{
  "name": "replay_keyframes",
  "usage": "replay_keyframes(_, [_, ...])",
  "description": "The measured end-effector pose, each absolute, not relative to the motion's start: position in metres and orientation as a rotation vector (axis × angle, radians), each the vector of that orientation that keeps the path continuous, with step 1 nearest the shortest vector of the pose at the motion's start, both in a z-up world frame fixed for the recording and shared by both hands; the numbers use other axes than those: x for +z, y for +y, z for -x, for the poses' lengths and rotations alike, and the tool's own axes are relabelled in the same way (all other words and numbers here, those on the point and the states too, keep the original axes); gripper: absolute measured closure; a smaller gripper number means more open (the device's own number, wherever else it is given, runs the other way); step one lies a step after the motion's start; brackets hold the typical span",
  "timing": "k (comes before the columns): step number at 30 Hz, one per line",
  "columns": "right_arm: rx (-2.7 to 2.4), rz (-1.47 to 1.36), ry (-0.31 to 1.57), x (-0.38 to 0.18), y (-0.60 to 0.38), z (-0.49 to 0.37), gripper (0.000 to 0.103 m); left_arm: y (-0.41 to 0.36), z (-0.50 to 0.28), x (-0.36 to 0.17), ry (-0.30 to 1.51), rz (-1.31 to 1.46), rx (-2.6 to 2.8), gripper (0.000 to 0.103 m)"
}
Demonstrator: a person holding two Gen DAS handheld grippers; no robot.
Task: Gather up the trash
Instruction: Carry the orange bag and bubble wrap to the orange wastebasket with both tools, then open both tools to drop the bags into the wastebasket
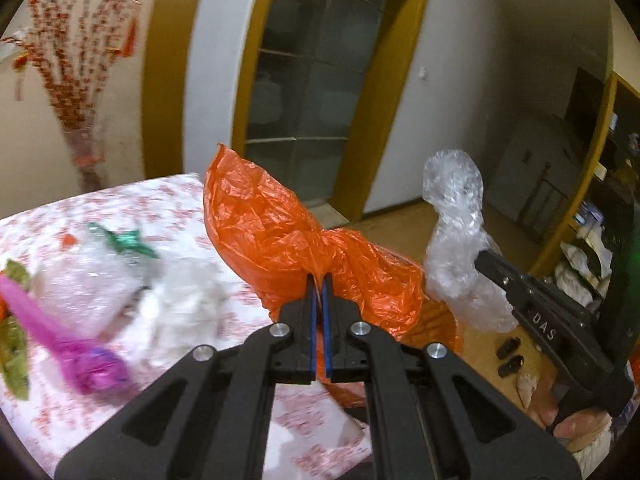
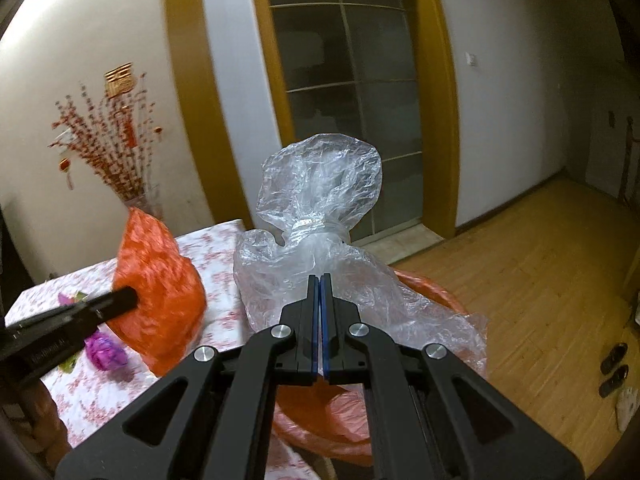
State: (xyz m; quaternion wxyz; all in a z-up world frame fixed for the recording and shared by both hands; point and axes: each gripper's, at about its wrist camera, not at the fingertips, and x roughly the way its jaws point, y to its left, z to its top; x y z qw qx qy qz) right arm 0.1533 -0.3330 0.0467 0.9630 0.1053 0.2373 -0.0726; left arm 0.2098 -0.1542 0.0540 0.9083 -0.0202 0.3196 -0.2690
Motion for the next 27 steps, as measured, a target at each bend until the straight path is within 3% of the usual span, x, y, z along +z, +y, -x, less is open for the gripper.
replay_keyframes(16, [-0.182, -0.313, 0.534, 0.023, -0.369, -0.188, 0.101, -0.226, -0.240, 0.012, 0.744, -0.016, -0.652, 0.098])
replay_keyframes(19, [-0.181, -0.331, 0.543, 0.018, -0.376, -0.190, 0.099, -0.227, -0.245, 0.003, 0.768, -0.022, -0.642, 0.093])
replay_keyframes(22, [-0.190, -0.341, 0.550, 0.014, -0.381, -0.188, 0.085, -0.220, -0.251, -0.005, 0.791, -0.019, -0.628, 0.078])
replay_keyframes(24, [-0.200, -0.353, 0.547, 0.013, -0.383, -0.185, 0.069, -0.216, -0.251, -0.010, 0.798, -0.016, -0.620, 0.073])
replay_keyframes(27, [-0.226, -0.351, 0.542, 0.013, -0.386, -0.179, 0.064, -0.208, -0.251, -0.011, 0.801, -0.015, -0.604, 0.066])
